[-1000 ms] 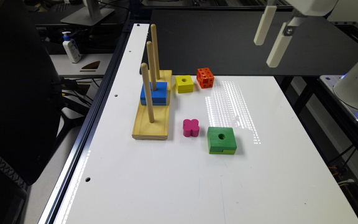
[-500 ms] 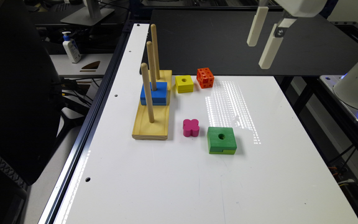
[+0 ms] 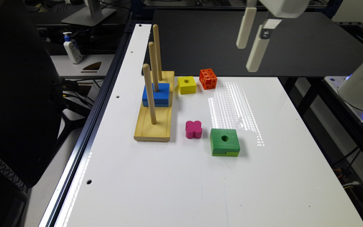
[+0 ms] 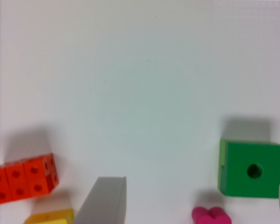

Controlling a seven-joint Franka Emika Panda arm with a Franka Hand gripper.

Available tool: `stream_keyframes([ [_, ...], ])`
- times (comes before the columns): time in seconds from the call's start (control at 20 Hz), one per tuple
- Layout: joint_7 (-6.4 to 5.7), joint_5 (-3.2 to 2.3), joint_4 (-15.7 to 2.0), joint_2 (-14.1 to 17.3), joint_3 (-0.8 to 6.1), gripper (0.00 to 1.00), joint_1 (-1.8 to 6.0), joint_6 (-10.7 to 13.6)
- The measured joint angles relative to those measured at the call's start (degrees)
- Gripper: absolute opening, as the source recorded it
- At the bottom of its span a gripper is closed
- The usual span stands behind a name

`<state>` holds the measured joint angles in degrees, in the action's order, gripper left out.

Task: Pick up pink flower.

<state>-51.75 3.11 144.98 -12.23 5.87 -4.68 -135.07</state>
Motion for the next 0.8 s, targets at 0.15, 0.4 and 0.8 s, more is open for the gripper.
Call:
stream_keyframes([
  [0.15,-0.06,0.0,-2.44,2.8,0.07,1.0,0.0,0.0],
  [0.4,-0.37,0.0,-5.34,5.6,0.46,1.0,-0.01,0.0],
  [0.8,-1.1,-0.01,-8.27,8.2,1.02,1.0,0.0,0.0],
])
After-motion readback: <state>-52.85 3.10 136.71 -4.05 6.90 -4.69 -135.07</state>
